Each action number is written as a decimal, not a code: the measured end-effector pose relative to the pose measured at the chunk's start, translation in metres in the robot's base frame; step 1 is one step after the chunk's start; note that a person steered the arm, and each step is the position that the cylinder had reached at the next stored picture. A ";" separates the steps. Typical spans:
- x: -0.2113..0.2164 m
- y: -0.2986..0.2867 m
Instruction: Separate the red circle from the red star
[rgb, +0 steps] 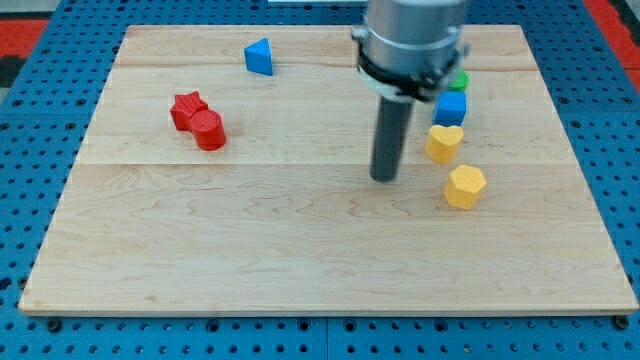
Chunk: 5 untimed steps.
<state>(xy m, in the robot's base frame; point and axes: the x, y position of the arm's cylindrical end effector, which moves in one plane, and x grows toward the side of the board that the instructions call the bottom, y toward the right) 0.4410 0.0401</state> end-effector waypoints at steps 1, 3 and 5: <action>-0.017 -0.119; -0.053 -0.239; -0.064 -0.176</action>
<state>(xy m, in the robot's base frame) 0.3768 -0.1358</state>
